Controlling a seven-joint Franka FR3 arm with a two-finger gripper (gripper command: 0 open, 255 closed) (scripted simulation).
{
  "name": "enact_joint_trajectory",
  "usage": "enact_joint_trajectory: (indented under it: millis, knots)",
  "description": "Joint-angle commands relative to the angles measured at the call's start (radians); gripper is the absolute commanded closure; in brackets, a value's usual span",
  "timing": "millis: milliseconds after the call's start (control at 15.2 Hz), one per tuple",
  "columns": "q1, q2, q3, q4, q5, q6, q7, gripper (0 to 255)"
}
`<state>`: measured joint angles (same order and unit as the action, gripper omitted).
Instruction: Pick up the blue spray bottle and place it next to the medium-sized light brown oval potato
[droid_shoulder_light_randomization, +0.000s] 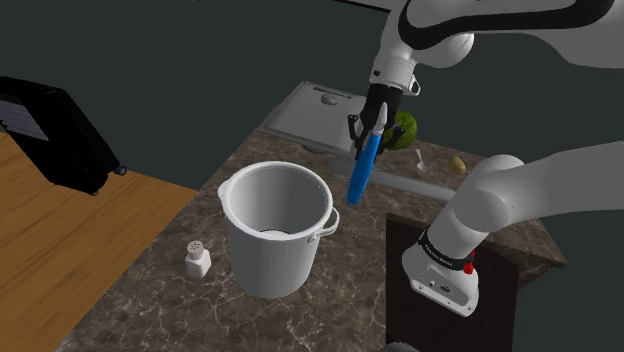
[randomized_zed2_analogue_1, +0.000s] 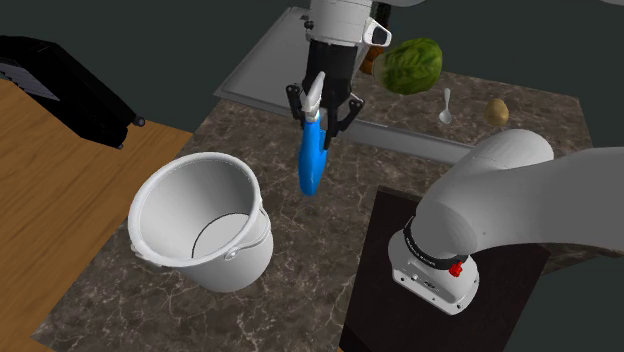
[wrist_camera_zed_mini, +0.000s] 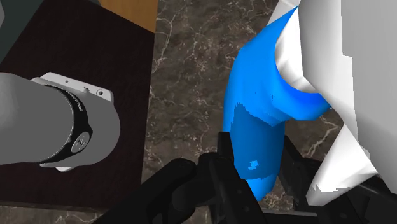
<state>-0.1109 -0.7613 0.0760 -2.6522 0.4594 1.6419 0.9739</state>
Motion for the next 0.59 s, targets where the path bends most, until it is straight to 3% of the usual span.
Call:
enact_joint_trajectory:
  millis: [0,528]
  knots:
    - [0.000,-0.006,-0.004,0.023,-0.004,-0.028,0.011,255]
    - [-0.001,-0.012,-0.018,0.124,-0.015,-0.127,0.050,255]
